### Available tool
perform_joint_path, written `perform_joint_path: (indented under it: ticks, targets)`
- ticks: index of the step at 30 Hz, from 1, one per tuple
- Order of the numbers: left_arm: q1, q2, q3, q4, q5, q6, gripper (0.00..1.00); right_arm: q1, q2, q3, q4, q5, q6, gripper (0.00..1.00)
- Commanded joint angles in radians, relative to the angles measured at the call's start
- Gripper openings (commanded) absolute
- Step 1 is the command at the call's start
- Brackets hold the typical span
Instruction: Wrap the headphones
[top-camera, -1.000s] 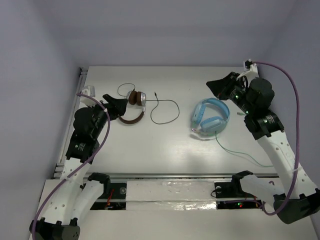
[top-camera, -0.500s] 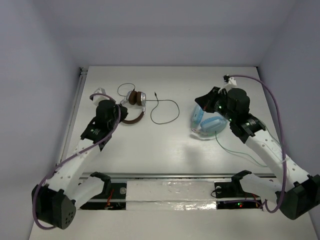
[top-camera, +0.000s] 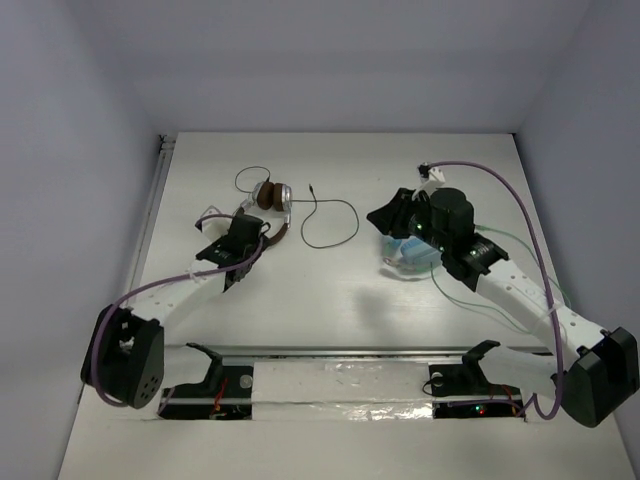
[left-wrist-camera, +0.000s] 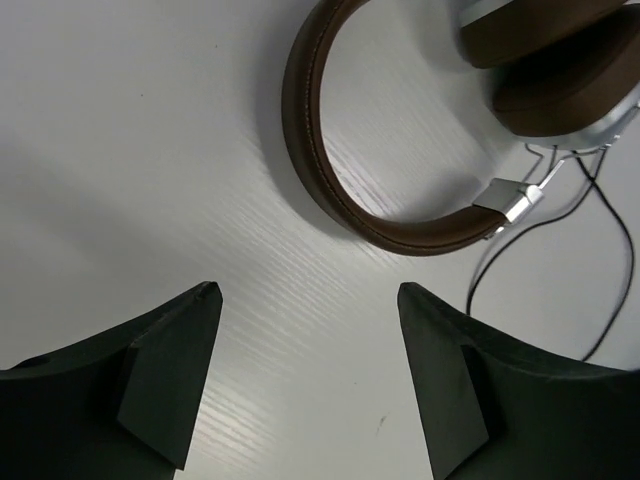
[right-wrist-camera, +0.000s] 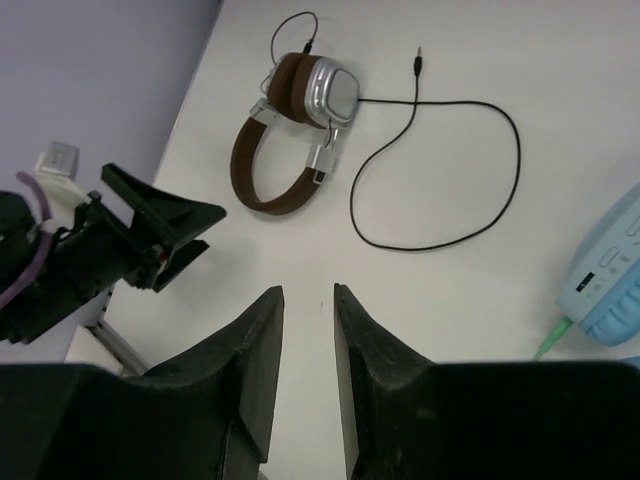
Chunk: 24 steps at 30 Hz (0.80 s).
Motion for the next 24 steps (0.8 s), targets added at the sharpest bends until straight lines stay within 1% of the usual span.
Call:
perform_joint_path:
  ticks: [1,8,13,16,18,24]
  targets:
    - [-0.001,0.083,0.056,0.015,-0.066,-0.085,0.69,0.030,-0.002,-0.012,0.084,-0.045,-0.008,0.33]
    - [0.017,0.244,0.141,0.032,-0.112,-0.117,0.68,0.039,0.023,-0.033,0.100,-0.074,-0.011,0.34]
    - [0.017,0.342,0.213,0.008,-0.129,-0.135,0.62,0.050,0.050,-0.030,0.104,-0.076,-0.009,0.34]
    - [0.027,0.385,0.230,-0.008,-0.132,-0.137,0.59,0.050,0.056,-0.029,0.101,-0.062,-0.012,0.34]
    - [0.045,0.402,0.227,-0.009,-0.132,-0.129,0.55,0.050,0.056,-0.029,0.097,-0.053,-0.015,0.34]
    - [0.054,0.405,0.199,-0.015,-0.155,-0.099,0.55,0.050,0.070,-0.027,0.097,-0.045,-0.017,0.34]
